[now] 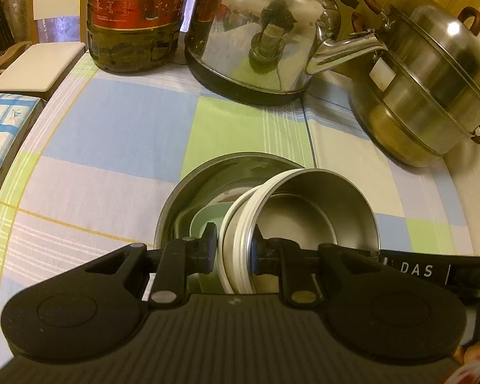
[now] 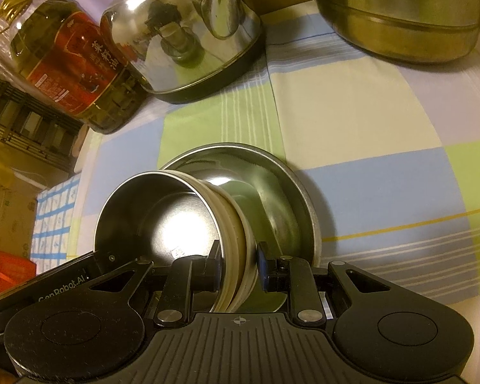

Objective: Organize plates and bowls
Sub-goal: 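Lower the bowl stack with both grippers onto the floral saucer, then settle the bowl stack flat on the plate stack with both grippers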

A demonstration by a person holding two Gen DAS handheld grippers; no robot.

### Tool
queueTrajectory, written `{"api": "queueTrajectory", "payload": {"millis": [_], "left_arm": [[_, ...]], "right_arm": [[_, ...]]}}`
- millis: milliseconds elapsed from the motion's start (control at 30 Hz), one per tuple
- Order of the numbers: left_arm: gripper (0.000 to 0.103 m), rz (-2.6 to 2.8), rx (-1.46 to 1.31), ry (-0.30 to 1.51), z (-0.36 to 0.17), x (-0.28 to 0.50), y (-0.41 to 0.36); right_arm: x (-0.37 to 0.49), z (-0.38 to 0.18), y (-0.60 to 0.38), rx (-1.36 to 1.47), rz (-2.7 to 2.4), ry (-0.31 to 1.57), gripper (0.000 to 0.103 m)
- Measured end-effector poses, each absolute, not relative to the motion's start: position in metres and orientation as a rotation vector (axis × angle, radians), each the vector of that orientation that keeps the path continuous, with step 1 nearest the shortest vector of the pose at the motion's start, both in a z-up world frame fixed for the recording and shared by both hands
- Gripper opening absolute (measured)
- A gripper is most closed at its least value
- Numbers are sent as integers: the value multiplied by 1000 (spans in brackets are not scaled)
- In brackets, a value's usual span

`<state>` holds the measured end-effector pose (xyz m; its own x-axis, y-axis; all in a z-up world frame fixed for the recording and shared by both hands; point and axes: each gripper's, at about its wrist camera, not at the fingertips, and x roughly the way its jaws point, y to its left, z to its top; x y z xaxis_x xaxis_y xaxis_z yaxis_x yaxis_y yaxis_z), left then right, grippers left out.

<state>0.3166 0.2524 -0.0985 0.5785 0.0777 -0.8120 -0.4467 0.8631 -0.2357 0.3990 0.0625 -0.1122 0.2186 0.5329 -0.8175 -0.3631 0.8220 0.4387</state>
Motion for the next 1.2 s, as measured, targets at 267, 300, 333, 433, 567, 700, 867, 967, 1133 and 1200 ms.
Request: {"api": "queueTrajectory", "payload": {"millis": [267, 300, 333, 433, 567, 700, 867, 967, 1133, 1200], "left_arm": [[19, 308, -454, 899, -98, 316, 253], [19, 305, -457, 898, -99, 316, 253], [19, 303, -461, 897, -99, 316, 254], [19, 298, -468, 895, -99, 315, 255], [19, 295, -455, 891, -99, 315, 253], [23, 296, -439, 887, -99, 315, 251], [26, 298, -415, 878, -96, 313, 248], [27, 300, -400, 870, -93, 312, 247], [27, 290, -376, 837, -86, 305, 245], [27, 290, -362, 828, -83, 302, 243]], "right_arm": [[399, -116, 61, 174, 625, 1203, 22], [399, -116, 60, 178, 626, 1202, 22], [399, -116, 60, 180, 629, 1201, 22], [398, -116, 59, 177, 641, 1195, 22], [397, -117, 57, 169, 655, 1184, 22], [396, -117, 56, 172, 663, 1180, 23], [393, -114, 55, 160, 670, 1151, 24], [391, -109, 54, 144, 677, 1113, 24], [389, -103, 50, 149, 696, 1076, 24], [388, -102, 48, 153, 708, 1062, 24]]}}
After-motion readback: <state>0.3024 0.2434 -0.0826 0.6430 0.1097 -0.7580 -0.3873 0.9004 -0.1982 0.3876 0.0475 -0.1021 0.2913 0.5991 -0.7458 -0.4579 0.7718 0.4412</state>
